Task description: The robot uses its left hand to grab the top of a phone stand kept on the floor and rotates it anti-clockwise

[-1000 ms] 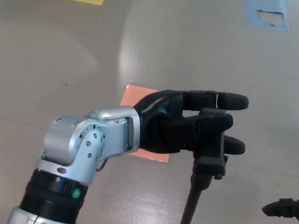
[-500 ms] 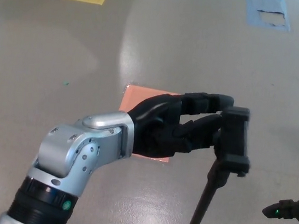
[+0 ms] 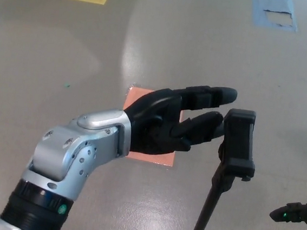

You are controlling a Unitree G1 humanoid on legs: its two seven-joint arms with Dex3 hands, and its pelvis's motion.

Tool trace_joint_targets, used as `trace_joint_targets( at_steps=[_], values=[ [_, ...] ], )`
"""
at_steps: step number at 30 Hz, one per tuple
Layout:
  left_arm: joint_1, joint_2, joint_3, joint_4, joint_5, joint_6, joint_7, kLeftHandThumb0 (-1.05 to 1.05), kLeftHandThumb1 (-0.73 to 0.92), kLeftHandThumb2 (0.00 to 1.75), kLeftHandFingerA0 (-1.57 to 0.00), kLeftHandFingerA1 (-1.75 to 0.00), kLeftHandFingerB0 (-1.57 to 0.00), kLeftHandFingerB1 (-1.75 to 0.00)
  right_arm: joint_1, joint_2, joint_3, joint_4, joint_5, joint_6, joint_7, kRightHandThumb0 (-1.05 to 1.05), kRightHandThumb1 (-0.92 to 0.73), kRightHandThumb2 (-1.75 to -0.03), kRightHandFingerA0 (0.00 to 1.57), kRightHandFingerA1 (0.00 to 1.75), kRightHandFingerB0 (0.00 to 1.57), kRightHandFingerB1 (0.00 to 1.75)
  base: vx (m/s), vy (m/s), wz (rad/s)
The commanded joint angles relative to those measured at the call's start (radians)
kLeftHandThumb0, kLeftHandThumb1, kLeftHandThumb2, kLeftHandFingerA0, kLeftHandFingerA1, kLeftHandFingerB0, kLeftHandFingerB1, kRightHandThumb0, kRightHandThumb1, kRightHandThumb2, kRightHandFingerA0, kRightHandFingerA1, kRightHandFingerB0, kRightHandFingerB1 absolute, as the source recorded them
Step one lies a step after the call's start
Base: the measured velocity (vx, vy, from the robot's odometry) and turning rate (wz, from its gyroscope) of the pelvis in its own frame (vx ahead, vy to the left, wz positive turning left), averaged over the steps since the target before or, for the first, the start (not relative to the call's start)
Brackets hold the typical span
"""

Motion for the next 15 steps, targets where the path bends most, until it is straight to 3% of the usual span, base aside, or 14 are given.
trace_joint_targets(
  at_steps=[1,2,3,7,8,9,10,12,13,14,15],
  values=[
    [0.004,0.058,0.021,0.034,0.048,-0.118,-0.044,-0.87,0.56,0.86,0.0,-0.01,0.0,0.0,-0.007,-0.012,0.001,0.006,-0.003,0.011,0.005,-0.48,-0.77,-0.62,0.56,0.39,0.26,0.31,0.0,0.0,0.0],
    [0.019,0.079,0.041,0.047,0.046,-0.128,-0.048,-0.84,0.54,0.87,0.0,-0.05,0.0,-0.04,-0.004,-0.012,-0.001,0.002,0.0,0.007,0.006,-0.47,-0.77,-0.62,0.57,0.4,0.27,0.32,0.0,0.0,0.0],
    [0.033,0.091,0.052,0.053,0.046,-0.139,-0.05,-0.87,0.55,0.87,0.0,-0.04,0.0,0.0,-0.002,-0.011,-0.004,0.002,0.002,0.014,0.005,-0.56,-0.62,-0.85,0.51,0.52,0.23,0.43,0.0,0.0,0.0],
    [0.089,0.131,0.112,0.1,0.044,-0.175,-0.049,-0.89,0.57,0.86,0.0,-0.02,0.0,0.0,0.004,-0.016,0.0,0.009,-0.003,0.012,0.002,-0.56,-0.63,-0.86,0.5,0.52,0.24,0.43,0.0,0.0,0.0],
    [0.122,0.164,0.149,0.132,0.059,-0.204,-0.034,-0.75,0.64,0.61,0.0,-0.05,0.0,-0.06,0.007,-0.017,0.0,0.012,-0.004,0.008,0.005,-0.56,-0.63,-0.86,0.49,0.52,0.23,0.43,0.0,0.0,0.0],
    [0.129,0.172,0.158,0.14,0.063,-0.212,-0.03,-0.75,0.64,0.61,0.0,-0.05,0.0,-0.06,0.007,-0.017,0.0,0.013,-0.003,0.007,0.006,-0.56,-0.63,-0.86,0.49,0.52,0.23,0.43,0.0,0.0,0.0],
    [0.136,0.185,0.177,0.161,0.064,-0.227,-0.029,-0.81,0.53,0.87,0.0,-0.08,0.0,-0.09,0.008,-0.016,-0.001,0.014,-0.001,-0.002,0.008,-0.55,-0.62,-0.87,0.48,0.52,0.23,0.44,0.0,0.0,0.0],
    [0.151,0.211,0.21,0.207,0.069,-0.268,-0.035,-0.82,0.54,0.88,0.0,-0.09,0.0,-0.09,0.008,-0.014,-0.003,0.011,0.001,0.0,0.007,-0.56,-0.63,-0.86,0.51,0.53,0.23,0.43,0.0,0.0,0.0],
    [0.16,0.227,0.227,0.238,0.078,-0.301,-0.037,-0.75,0.65,0.59,0.0,-0.08,0.0,-0.07,0.008,-0.013,-0.003,0.01,0.0,0.001,0.004,-0.56,-0.63,-0.87,0.52,0.54,0.22,0.43,0.0,0.0,0.0],
    [0.163,0.231,0.231,0.249,0.083,-0.313,-0.038,-0.75,0.65,0.59,0.0,-0.08,0.0,-0.07,0.008,-0.012,-0.002,0.011,-0.001,0.001,0.002,-0.56,-0.63,-0.87,0.52,0.54,0.22,0.43,0.0,0.0,0.0],
    [0.184,0.256,0.238,0.297,0.113,-0.379,-0.041,-0.8,0.52,0.87,0.0,-0.07,0.0,-0.09,0.01,-0.009,-0.002,0.015,-0.001,0.003,-0.003,-0.56,-0.63,-0.87,0.49,0.53,0.21,0.43,0.0,0.0,0.0]
  ],
)
